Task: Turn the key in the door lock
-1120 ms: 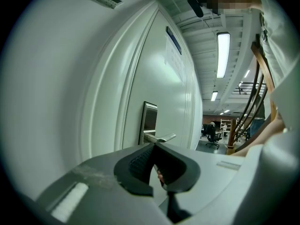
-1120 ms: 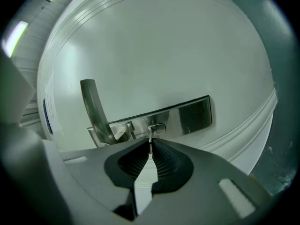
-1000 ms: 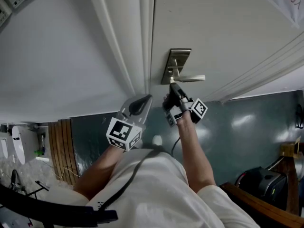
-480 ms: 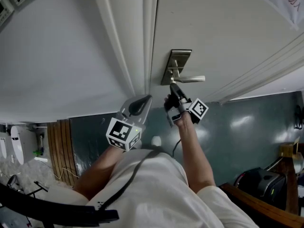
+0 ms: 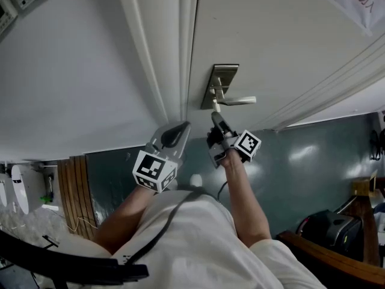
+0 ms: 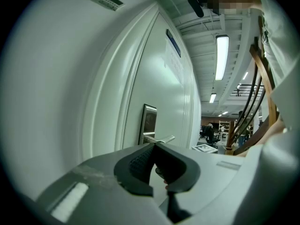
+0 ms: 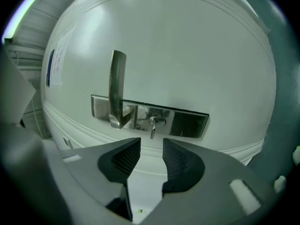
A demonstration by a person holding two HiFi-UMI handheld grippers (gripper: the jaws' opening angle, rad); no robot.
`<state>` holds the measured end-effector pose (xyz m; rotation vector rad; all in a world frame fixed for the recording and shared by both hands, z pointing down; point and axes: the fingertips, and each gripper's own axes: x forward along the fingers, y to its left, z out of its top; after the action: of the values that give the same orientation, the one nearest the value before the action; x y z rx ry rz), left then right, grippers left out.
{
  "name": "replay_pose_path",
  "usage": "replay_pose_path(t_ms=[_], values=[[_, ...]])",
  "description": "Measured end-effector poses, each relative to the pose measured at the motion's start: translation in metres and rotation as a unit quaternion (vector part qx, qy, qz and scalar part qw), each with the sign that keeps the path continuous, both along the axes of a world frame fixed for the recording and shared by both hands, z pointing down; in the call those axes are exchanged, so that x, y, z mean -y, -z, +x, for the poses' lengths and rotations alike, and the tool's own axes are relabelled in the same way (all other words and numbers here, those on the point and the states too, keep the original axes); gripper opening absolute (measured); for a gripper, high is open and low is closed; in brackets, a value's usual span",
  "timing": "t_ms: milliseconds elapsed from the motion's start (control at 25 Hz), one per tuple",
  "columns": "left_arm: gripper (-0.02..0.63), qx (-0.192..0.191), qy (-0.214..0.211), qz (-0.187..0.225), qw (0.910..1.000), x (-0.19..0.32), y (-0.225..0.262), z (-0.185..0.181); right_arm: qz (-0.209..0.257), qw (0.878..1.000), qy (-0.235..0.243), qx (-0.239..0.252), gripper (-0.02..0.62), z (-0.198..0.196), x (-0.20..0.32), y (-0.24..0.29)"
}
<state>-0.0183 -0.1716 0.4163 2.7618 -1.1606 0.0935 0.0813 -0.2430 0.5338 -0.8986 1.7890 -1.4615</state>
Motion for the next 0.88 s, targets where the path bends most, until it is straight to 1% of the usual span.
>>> replay_pose_path(t_ms=[120,280,400,480,560,640,720,800,880], values=[[0.006,-0.001,-0.004,0.0,1.0,-0.001,0.0,0.001,0.015,0.999,0.001,-0.048,0.141,0.001,-0.014,0.006],[0.006,-0.006,-0.008,0.003,0.9999,-0.002,0.005,0.002,0.05,0.993,0.0,-0.104,0.093,0.001,-0.03,0.029],[0.006,-0.01,-0.009,0.006,0.9999,-0.003,0.01,0.001,0.043,0.98,-0.007,-0.192,0.033,0.006,-0.045,0.034],[0.006,-0.013,-0.008,0.008,0.9999,-0.004,0.013,-0.001,0.066,0.975,-0.011,-0.214,0.009,0.004,-0.05,0.048],[0.006,-0.016,-0.008,0.009,0.9998,-0.004,0.016,-0.002,0.092,0.968,-0.015,-0.232,0.008,0.003,-0.054,0.061],[0.006,-0.019,-0.009,0.011,0.9997,-0.006,0.02,-0.002,0.122,0.958,-0.019,-0.259,0.008,0.002,-0.057,0.076],[0.006,-0.023,-0.009,0.015,0.9996,-0.008,0.026,-0.004,0.145,0.945,-0.027,-0.293,0.008,0.003,-0.06,0.089],[0.006,-0.026,-0.009,0.019,0.9994,-0.009,0.031,-0.006,0.167,0.928,-0.034,-0.331,0.008,0.002,-0.065,0.102],[0.006,-0.03,-0.008,0.022,0.9993,-0.011,0.036,-0.008,0.191,0.907,-0.04,-0.373,0.008,0.001,-0.069,0.114]])
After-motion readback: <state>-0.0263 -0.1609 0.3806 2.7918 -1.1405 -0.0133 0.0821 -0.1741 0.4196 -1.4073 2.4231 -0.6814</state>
